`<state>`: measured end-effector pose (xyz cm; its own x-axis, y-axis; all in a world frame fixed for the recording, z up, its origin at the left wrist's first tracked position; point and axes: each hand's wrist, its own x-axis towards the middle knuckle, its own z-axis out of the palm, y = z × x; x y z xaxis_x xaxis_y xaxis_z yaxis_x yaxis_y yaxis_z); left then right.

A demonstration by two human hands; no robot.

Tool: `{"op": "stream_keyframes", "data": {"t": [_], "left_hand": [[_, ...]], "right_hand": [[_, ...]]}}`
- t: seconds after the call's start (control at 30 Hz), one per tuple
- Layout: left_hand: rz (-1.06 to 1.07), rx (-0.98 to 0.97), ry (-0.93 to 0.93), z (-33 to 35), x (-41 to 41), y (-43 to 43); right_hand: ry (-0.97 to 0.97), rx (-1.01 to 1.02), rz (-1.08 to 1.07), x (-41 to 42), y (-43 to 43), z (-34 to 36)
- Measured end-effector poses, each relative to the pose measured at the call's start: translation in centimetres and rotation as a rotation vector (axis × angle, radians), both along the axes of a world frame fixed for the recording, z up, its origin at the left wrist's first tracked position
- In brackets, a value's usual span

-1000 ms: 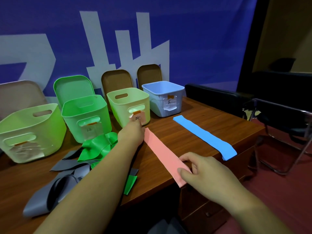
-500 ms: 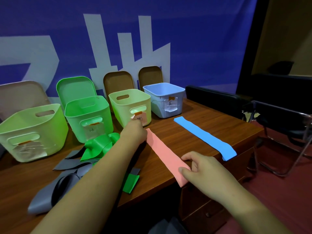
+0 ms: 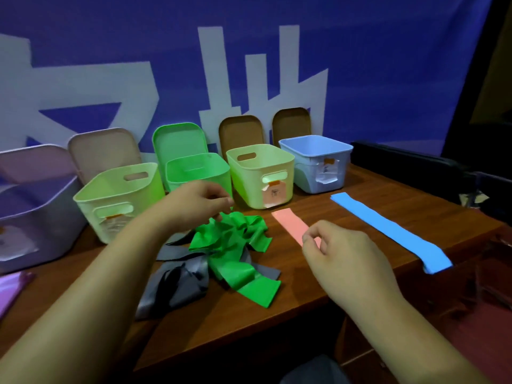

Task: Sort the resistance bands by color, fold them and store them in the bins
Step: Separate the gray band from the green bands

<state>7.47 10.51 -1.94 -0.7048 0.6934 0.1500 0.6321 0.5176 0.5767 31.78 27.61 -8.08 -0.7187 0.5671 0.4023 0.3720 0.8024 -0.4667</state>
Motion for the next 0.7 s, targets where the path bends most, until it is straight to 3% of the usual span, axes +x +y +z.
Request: {"op": "stream_keyframes", "data": {"t": [0.1, 0.27, 0.37, 0.5, 0.7], "left_hand": [[0.106, 0.094, -0.005, -1.1, -1.9, -4.8], [0.258, 0.09, 0.196, -4.3, -4.1, -9.8], [0.224, 0.061, 0.156, -6.7, -4.5, -10.9], [0.167, -0.131, 0.16, -9.4, -5.6, -10.9], [0.228, -0.017, 0.214, -10.9, -6.4, -11.1]], "right_hand": [[0.004, -0.009, 0.054, -1.9, -1.9, 0.7], [-0.018, -0.151, 0.296, -6.6, -4.8, 0.8], [-0.011, -0.109, 0.39, -10.0, -6.3, 0.7], [-0.047, -0.098, 0.522, -14.5, -8.1, 1.5], [-0.174, 0.075, 0.666, -22.1, -11.2, 2.0]]}}
